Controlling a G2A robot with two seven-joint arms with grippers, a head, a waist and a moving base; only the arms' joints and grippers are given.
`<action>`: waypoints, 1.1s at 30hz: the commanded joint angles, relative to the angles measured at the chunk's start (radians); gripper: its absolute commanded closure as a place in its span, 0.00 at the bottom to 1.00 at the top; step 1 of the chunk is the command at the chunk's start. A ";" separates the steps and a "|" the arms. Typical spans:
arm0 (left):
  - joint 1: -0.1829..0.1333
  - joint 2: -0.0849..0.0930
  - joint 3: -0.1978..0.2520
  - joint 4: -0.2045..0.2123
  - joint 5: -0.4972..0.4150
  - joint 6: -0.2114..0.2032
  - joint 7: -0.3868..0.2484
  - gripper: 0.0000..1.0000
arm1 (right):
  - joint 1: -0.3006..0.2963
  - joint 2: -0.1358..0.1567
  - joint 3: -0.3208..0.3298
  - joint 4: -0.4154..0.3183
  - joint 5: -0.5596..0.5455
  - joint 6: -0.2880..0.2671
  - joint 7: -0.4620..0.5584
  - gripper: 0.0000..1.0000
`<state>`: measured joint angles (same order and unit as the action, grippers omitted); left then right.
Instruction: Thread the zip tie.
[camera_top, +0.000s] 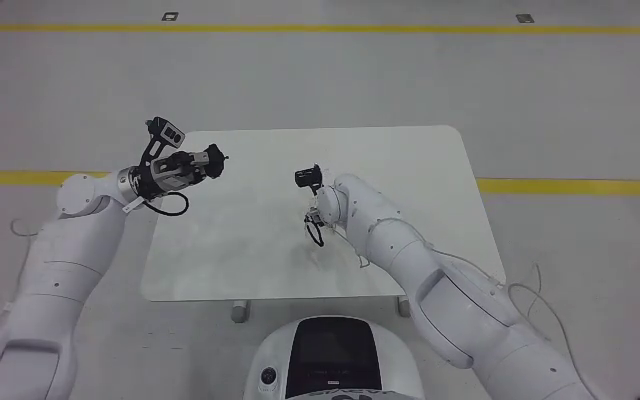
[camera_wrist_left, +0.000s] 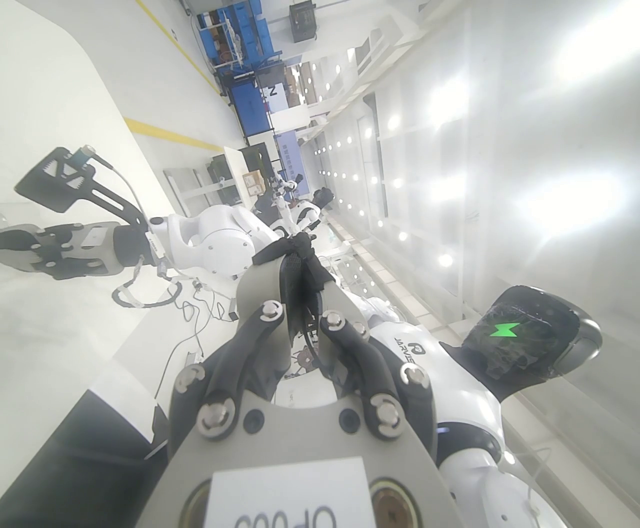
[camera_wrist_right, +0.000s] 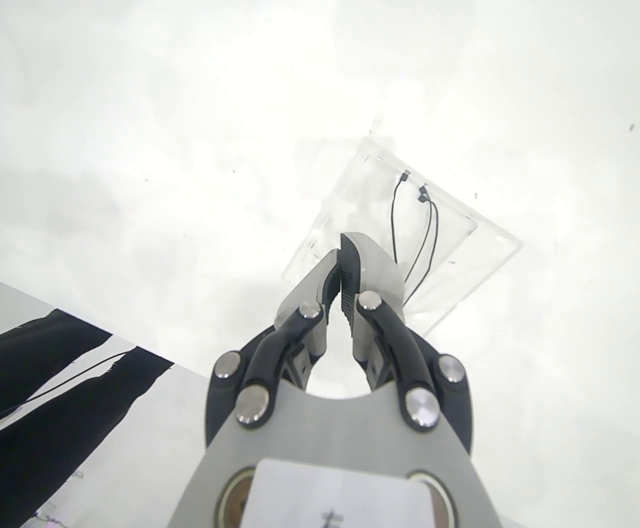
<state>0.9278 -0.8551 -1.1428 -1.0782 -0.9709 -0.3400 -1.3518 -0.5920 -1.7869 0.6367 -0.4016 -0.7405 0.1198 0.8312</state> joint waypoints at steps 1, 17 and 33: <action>0.000 0.000 0.000 0.000 0.000 0.000 0.000 1.00 | 0.001 -0.002 0.000 0.003 -0.005 0.003 0.012 1.00; 0.000 0.000 0.000 0.000 0.000 0.000 0.000 1.00 | 0.022 -0.011 0.003 0.045 -0.020 -0.046 0.098 1.00; 0.000 0.000 0.000 0.000 0.000 0.000 0.000 1.00 | 0.019 -0.030 -0.013 0.091 -0.081 -0.032 0.033 0.81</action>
<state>0.9278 -0.8551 -1.1428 -1.0782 -0.9709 -0.3400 -1.3518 -0.5740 -1.8157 0.6232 -0.3152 -0.8210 0.0898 0.8642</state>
